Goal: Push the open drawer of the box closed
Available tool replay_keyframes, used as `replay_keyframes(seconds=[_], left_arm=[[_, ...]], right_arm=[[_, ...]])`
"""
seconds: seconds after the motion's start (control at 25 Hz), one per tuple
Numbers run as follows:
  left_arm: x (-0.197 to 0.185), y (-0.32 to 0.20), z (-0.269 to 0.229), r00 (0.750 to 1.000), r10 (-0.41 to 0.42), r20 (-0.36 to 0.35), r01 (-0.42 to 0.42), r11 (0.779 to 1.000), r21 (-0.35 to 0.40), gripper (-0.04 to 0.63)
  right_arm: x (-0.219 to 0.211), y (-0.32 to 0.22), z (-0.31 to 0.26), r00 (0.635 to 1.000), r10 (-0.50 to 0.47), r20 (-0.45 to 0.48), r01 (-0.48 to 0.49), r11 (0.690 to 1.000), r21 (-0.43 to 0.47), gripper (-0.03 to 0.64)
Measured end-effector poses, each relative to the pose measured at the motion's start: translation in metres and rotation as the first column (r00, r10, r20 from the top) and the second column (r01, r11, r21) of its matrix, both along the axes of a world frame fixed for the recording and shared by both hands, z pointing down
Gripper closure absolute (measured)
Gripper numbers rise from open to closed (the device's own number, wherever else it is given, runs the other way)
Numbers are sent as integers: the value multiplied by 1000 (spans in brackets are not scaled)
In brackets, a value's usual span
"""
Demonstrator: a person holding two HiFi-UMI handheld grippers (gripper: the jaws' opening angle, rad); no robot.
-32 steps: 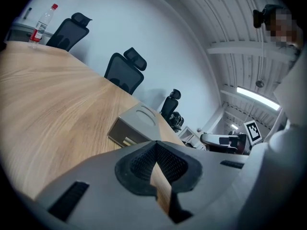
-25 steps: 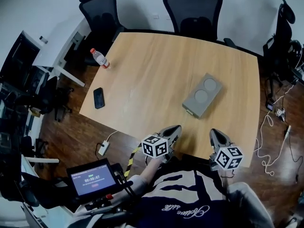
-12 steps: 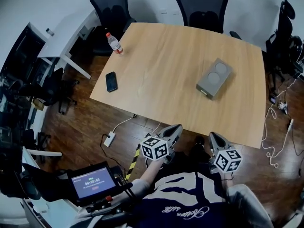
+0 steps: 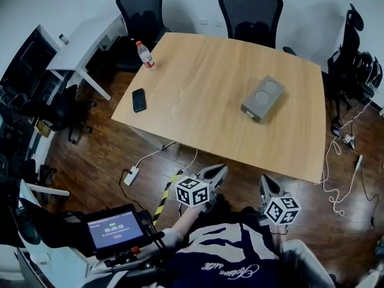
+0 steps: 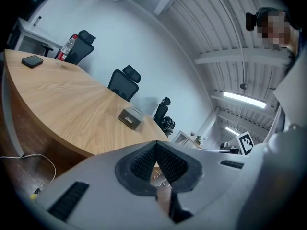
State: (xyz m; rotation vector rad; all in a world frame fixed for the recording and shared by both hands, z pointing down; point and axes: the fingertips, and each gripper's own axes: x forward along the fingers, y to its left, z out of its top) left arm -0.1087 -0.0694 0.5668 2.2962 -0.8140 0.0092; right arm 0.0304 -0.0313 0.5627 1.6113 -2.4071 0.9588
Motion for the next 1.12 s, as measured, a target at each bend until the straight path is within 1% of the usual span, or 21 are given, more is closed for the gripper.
replay_keyframes(seconds=[0.16, 0.28, 0.4, 0.48, 0.6, 0.68, 1.0, 1.12], left_arm=[[1, 1, -4, 1000, -2, 18, 2, 1000, -11, 594], [13, 13, -11, 1000, -16, 17, 16, 1000, -1, 594], [42, 49, -22, 1000, -31, 4, 31, 999, 27, 594], [62, 71, -27, 1000, -25, 1, 24, 999, 41, 594], [89, 102, -25, 1000, 1, 23, -2, 999, 42, 594], [97, 125, -22, 999, 1, 34, -2, 999, 36, 594], [95, 215, -8, 991, -104, 84, 105, 994, -8, 594], [86, 235, 0, 985, -141, 103, 145, 989, -25, 594]], right_arm=[[0, 2, -4, 1000, -9, 12, 9, 1000, -3, 618], [14, 17, -6, 1000, -10, 7, 10, 1000, -4, 618], [45, 54, -11, 1000, -8, 1, 8, 1000, 17, 618], [63, 73, -12, 1000, -6, 1, 6, 1000, 25, 618], [84, 94, -8, 1000, -10, 12, 10, 1000, 21, 618], [88, 111, -4, 999, -32, 24, 31, 999, 19, 618], [82, 181, 17, 984, -166, 58, 167, 986, -13, 618], [72, 194, 26, 975, -214, 69, 216, 976, -24, 618]])
